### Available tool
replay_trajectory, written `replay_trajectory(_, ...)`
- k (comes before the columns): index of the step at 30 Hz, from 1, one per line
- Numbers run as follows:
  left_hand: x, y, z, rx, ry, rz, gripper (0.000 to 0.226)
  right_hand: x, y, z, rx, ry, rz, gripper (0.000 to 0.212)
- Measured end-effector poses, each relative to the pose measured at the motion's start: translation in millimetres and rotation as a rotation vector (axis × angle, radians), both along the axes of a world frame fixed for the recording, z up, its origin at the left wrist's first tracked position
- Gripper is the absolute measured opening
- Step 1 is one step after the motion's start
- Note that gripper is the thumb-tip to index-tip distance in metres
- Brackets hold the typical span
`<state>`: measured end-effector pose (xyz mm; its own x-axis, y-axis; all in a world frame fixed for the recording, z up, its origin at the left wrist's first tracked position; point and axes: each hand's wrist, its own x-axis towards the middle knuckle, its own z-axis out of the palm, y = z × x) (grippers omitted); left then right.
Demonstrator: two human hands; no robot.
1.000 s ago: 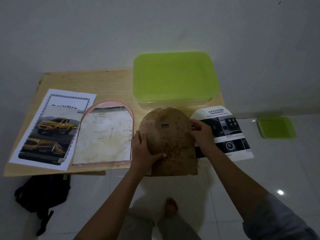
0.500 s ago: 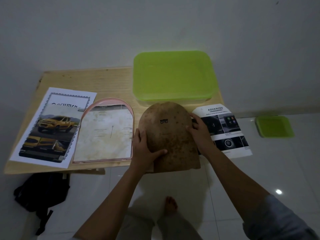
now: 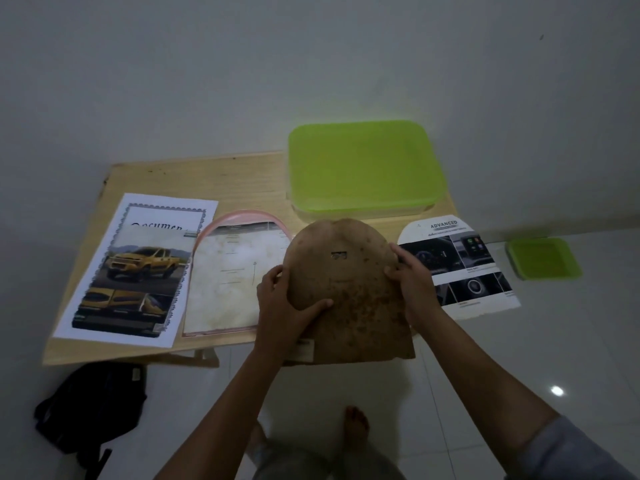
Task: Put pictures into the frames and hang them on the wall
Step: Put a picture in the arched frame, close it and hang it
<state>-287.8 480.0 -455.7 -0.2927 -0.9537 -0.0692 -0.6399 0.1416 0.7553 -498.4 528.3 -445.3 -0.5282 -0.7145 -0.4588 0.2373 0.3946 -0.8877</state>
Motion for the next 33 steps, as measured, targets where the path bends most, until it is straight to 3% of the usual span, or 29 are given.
replay_trajectory(4, 57.2, -21.3, -4.1, 0.012, -0.027, 0.081, 0.089, 57.0, -24.7, -3.9, 0.032, -0.011, 0.000, 0.051)
replay_trajectory(8, 113.3, -49.0, -7.7, 0.059, -0.036, 0.095, 0.092, 115.1, -53.0, -9.8, 0.048, 0.115, 0.042, 0.050)
replay_trajectory(13, 144.7, -87.9, -11.3, 0.120, -0.046, 0.028, 0.090, 156.8, -88.7, -14.5, 0.093, 0.418, 0.061, 0.037)
replay_trajectory(20, 154.4, -105.1, -24.6, 0.124, -0.080, -0.082, 0.088, 167.7, -100.9, -23.4, 0.248, 0.932, 0.374, 0.042)
replay_trajectory(24, 155.8, -110.7, -28.4, 0.137, -0.084, -0.123, 0.092, 169.8, -100.0, -24.1, 0.375, 1.156, 0.438, 0.046)
replay_trajectory(28, 154.8, -113.2, -28.3, 0.174, -0.067, -0.131, 0.094, 167.0, -96.5, -23.0, 0.405, 1.166, 0.428, 0.046)
replay_trajectory(33, 162.4, -109.6, -26.9, 0.243, -0.027, -0.105, 0.080, 160.2, -80.5, -25.7, 0.305, 0.953, 0.445, 0.055)
